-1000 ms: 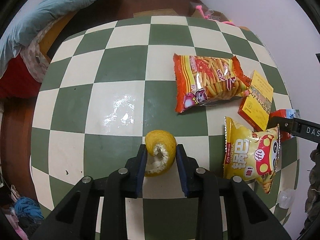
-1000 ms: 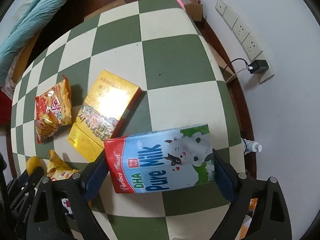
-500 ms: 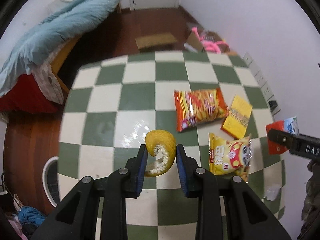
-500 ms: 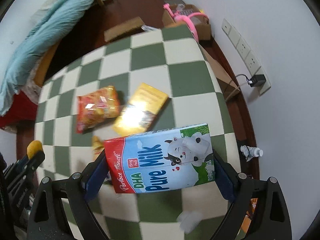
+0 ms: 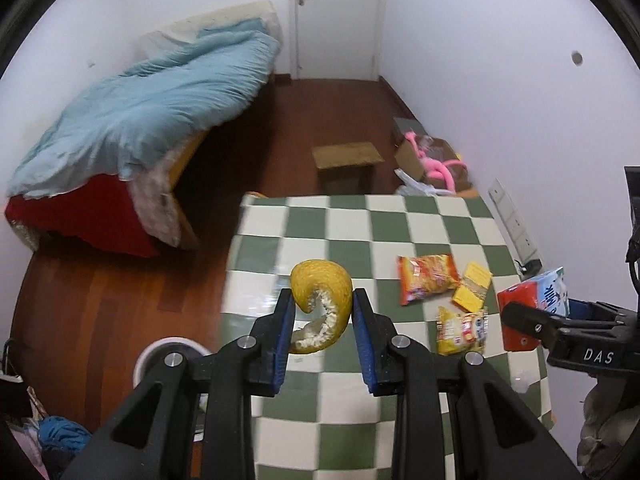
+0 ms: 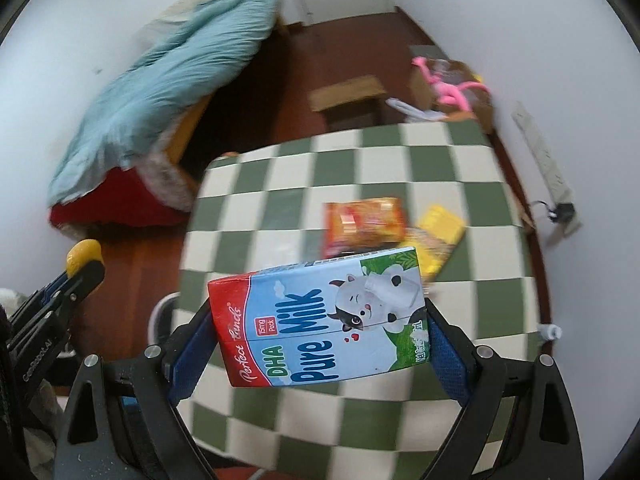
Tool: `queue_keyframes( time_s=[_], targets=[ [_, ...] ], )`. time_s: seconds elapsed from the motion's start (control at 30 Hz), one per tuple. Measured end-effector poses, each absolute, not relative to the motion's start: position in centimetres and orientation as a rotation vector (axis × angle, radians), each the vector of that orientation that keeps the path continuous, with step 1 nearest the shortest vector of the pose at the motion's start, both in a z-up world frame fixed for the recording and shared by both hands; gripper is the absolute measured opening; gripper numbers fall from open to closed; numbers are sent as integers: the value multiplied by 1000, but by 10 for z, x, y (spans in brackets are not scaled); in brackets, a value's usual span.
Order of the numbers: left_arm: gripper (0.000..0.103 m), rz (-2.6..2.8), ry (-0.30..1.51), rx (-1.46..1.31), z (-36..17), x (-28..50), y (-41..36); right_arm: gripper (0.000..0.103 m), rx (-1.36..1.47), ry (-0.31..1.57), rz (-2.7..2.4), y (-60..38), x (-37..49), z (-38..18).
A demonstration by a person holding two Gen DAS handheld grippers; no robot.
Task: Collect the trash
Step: 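Carry the orange peel and milk carton over the trash bin with both tools, then open the left tool over the bin while the right tool drops the milk carton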
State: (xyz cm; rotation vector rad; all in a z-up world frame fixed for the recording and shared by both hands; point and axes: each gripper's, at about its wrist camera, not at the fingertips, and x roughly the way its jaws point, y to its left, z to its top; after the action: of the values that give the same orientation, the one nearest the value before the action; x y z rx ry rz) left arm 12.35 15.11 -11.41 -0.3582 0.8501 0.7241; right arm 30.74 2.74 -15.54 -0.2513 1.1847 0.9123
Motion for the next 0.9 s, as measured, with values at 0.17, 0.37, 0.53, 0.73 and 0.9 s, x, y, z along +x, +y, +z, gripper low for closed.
queue_keyframes(
  time_s=[0.17,0.37,0.53,0.73,0.9],
  targets=[
    [25,791,838,-379,-107,62,176,95,-270,1206,1034,73,241,-151],
    [25,863,863,-537,-138,-20,225,95,-353,1272,1131,139,164,-184],
    [25,874,929,-718,-195,-83,274,95,-452,1353,1158,194,113,-240],
    [28,857,1007,-902,-271,-126,321,95,-613,1428,1149,264,65,-311],
    [44,911,1040,-996,-316,-153,347,95,-741,1427,1144,317,36,-349]
  ],
)
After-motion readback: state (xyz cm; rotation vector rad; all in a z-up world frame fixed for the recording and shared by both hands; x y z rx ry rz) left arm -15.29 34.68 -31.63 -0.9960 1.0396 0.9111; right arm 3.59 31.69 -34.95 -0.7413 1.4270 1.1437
